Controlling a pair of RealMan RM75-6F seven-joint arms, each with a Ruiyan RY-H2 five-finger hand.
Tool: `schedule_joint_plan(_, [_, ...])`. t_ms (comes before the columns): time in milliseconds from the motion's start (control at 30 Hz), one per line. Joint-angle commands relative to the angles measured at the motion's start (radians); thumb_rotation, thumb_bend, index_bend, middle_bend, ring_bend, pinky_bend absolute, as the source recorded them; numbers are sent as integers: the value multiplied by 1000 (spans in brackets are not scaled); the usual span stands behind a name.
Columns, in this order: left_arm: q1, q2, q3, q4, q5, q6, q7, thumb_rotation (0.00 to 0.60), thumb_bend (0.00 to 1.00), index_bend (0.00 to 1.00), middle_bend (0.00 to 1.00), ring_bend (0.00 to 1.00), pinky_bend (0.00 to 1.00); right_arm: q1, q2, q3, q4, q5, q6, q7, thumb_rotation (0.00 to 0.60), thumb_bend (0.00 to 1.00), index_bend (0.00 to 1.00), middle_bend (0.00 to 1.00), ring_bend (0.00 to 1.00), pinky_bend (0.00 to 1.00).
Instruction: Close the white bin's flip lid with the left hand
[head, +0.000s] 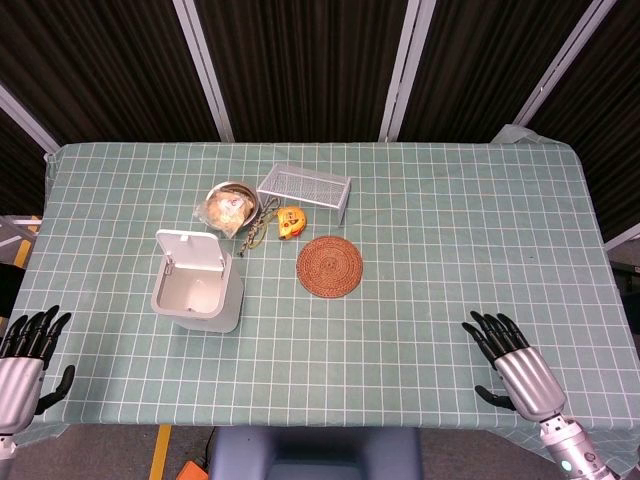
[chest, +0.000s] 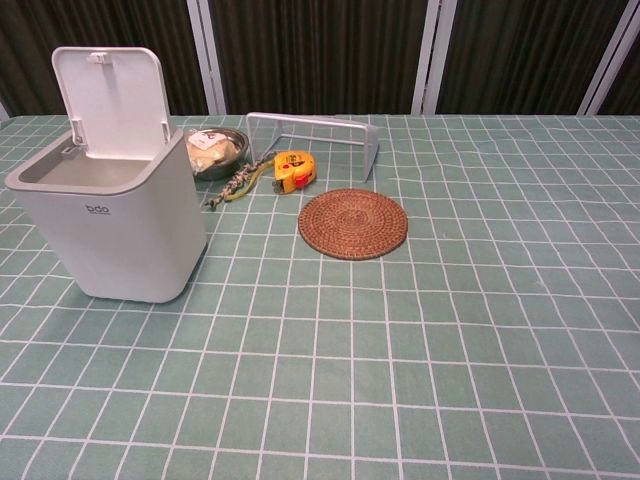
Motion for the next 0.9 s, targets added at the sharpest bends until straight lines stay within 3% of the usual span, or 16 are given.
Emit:
schedule_joint_plan(33, [-5,-7,-1,9,14,2,-5,600,455,59,0,0,0,-1,2,0,-2,-1,2,3,600,264,0,0,0,0])
schedule_joint_plan(133, [-20,-30,-9,26,71,39,-57,600,459,53,0,0,45,-6,4,0,-3,-7,17,-1,600,264,0,0,0,0])
schedule_joint_plan(233, [-53,-53,-53,43,139,108,-102,600,459,56,38,34,247,-12,4,2,-3,-15,37,8,600,264,0,0,0,0])
schedule_joint_plan(300, [-92,-65,-119,23,141,142,-114,600,467,83,273,270,560,-13,3,1,-1,-18,40,6,600,264,0,0,0,0])
schedule_joint_plan(367, [-155,-74,-194,2,138,141,-129,600,493,127,614,625,863,-16,-7,5,3,-16,43,-15,600,264,0,0,0,0])
schedule_joint_plan(433, [-221,-68,-244,-17,110,85,-178,600,528,180,891,905,998,-16,-14,4,5,-21,41,-28,600,263,0,0,0,0])
schedule_joint_plan(500, [-287,-29,-279,-71,17,-57,-211,600,546,232,993,996,1000,-14,-18,0,8,-30,37,-35,600,264,0,0,0,0])
schedule_joint_plan(633, [-402,44,-341,-179,-180,-314,-205,600,552,257,1000,1000,1000,-14,-29,-2,17,-38,33,-57,600,264,0,0,0,0])
schedule_joint_plan(767, [-492,56,-395,-213,-357,-459,-153,600,570,279,1000,1000,1000,-13,-30,-9,15,-42,20,-76,600,264,0,0,0,0])
schedule_joint_plan(900, [-558,40,-420,-201,-480,-514,-65,600,563,264,1000,1000,1000,-15,-23,-11,12,-38,20,-78,600,264,0,0,0,0])
